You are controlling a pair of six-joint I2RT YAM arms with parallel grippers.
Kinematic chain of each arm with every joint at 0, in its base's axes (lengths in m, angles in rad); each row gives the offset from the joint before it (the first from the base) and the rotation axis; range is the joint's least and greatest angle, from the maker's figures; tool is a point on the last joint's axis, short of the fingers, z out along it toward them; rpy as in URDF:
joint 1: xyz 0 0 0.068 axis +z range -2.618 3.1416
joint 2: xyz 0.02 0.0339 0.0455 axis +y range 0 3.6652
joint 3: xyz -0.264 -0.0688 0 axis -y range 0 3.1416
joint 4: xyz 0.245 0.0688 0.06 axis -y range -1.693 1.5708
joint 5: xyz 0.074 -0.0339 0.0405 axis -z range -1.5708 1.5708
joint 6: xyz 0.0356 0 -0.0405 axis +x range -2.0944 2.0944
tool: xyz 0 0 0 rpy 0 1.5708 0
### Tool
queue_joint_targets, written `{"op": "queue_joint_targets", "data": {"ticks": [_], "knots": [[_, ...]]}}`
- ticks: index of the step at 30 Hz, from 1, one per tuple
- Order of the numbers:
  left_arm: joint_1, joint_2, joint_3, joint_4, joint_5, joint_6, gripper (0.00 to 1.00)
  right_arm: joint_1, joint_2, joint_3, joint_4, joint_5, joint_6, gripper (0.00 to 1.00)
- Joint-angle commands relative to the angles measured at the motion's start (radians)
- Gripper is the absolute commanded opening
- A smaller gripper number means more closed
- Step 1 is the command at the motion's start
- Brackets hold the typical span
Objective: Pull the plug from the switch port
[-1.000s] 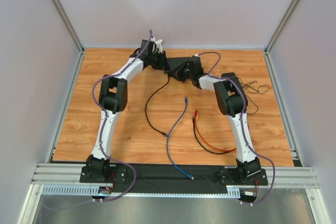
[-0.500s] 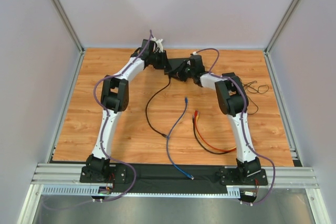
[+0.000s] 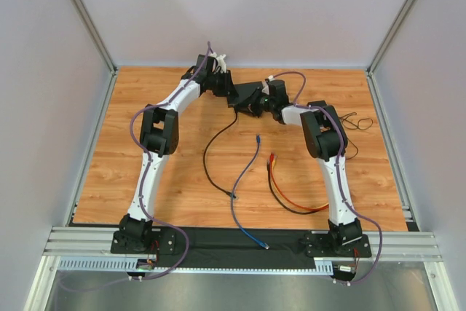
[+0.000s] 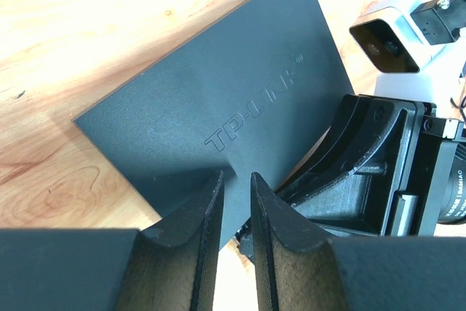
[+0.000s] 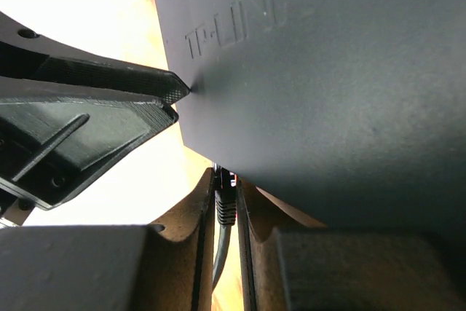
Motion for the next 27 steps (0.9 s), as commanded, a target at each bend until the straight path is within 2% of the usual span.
{"op": "queue_joint_targets", "data": {"ticks": [1,6,9,14,20,25,27], "knots": [[-0.001,0.014,-0.011,-0.04,-0.008,0.019,0.29,-0.002,0.005,-0.008,-0.118,0.019,-0.036,0.0],[-0.004,-0.231,-0.313,0.144,-0.121,0.169,0.35,-0.016,0.0,0.0,-0.139,0.033,-0.049,0.0],[-0.004,-0.312,-0.386,0.171,-0.192,0.231,0.36,-0.019,-0.028,-0.037,-0.151,0.024,-0.061,0.0],[-0.001,-0.335,-0.412,0.196,-0.229,0.251,0.38,-0.008,-0.084,-0.078,-0.142,0.007,-0.067,0.0],[0.003,-0.346,-0.398,0.165,-0.254,0.245,0.41,0.029,-0.111,-0.065,-0.207,-0.013,-0.095,0.0],[0.026,-0.42,-0.452,0.165,-0.272,0.266,0.41,0.111,-0.172,-0.066,-0.329,0.05,-0.138,0.0],[0.034,-0.444,-0.487,0.171,-0.272,0.278,0.41,0.151,-0.228,-0.127,-0.334,0.117,-0.153,0.0]]}}
